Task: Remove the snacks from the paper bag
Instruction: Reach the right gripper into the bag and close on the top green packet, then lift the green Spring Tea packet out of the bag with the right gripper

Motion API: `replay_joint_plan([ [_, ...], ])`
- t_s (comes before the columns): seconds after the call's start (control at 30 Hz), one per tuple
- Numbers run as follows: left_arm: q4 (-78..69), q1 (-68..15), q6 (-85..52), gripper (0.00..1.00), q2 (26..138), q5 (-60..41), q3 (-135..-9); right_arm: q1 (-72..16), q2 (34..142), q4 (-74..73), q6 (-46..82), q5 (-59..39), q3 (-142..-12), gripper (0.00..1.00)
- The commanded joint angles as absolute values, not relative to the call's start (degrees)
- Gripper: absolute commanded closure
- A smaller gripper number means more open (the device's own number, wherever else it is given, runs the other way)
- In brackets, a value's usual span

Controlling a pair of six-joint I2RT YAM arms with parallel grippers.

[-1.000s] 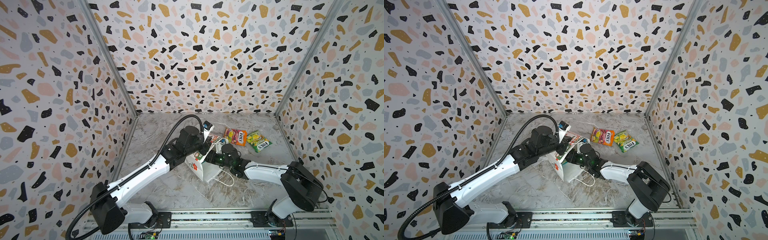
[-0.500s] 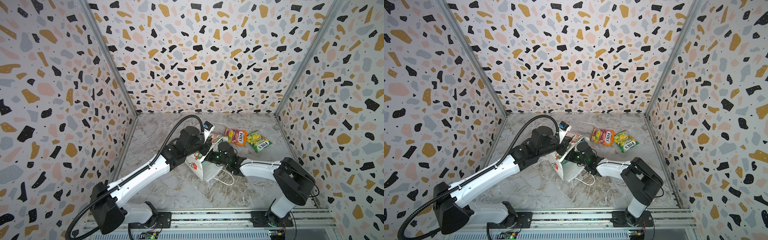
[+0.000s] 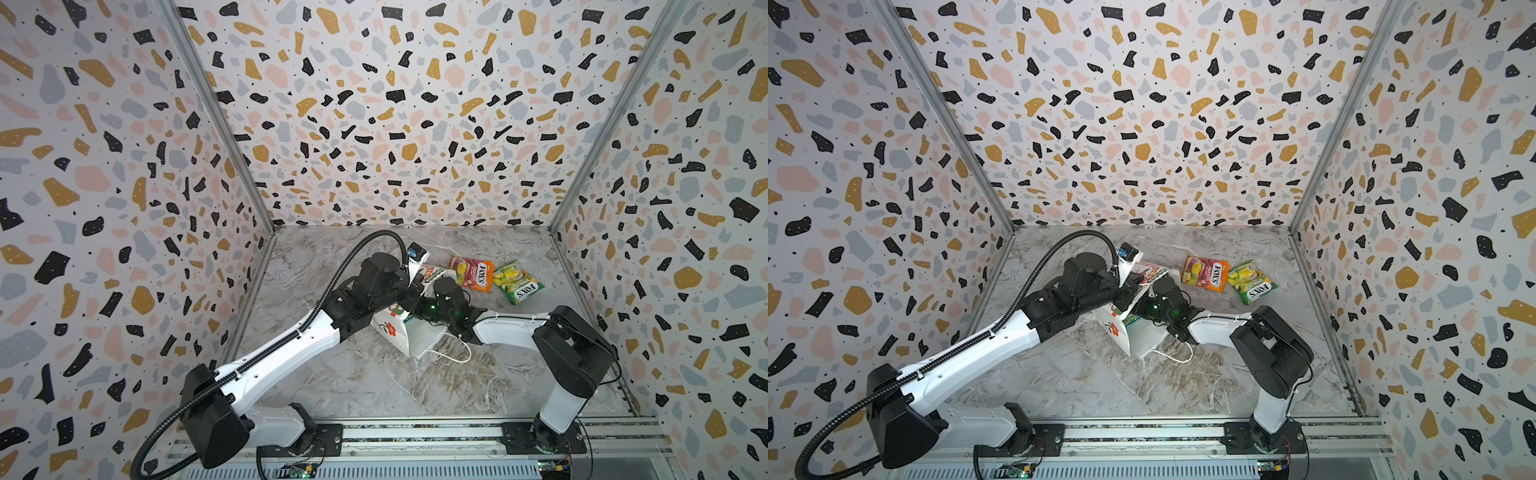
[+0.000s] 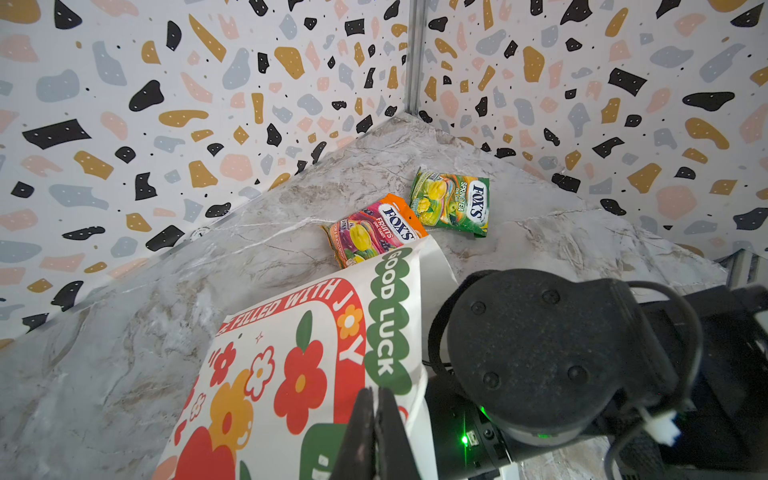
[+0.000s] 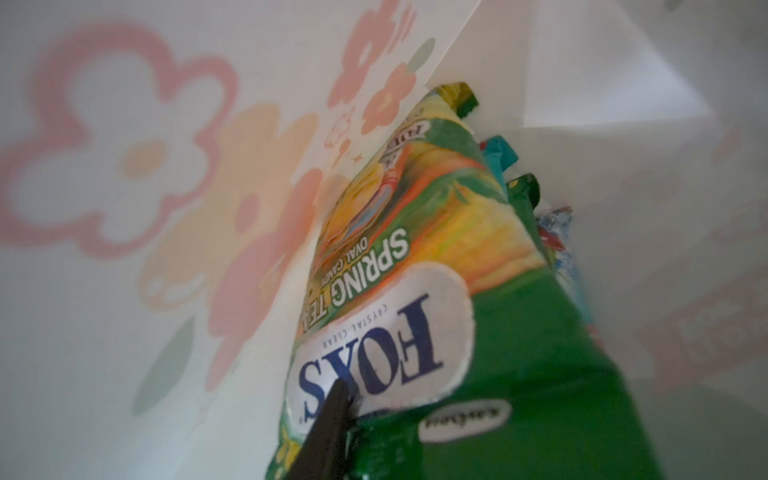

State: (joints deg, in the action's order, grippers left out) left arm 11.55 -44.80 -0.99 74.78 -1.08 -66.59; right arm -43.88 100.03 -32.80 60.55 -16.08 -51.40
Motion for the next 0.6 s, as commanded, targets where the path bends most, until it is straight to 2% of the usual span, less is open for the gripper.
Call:
replay_joint_plan([
  [0.0,10.5,-45.1,-0.2,1.0,74.1,0.2,-68.1,-43.8,99.8,-31.7,58.4,-15.9,-53.5,0.91],
  [0.07,10.5,-45.1,-0.2,1.0,74.2,0.6,-68.1,-44.1,99.4,-31.0,57.3,-15.3,-53.3,1.0],
  [0.57,10.5,-45.1,-0.5,1.0,74.6,3.1,-68.0,-46.6,92.1,-27.7,46.6,-12.6,-49.7,1.0],
])
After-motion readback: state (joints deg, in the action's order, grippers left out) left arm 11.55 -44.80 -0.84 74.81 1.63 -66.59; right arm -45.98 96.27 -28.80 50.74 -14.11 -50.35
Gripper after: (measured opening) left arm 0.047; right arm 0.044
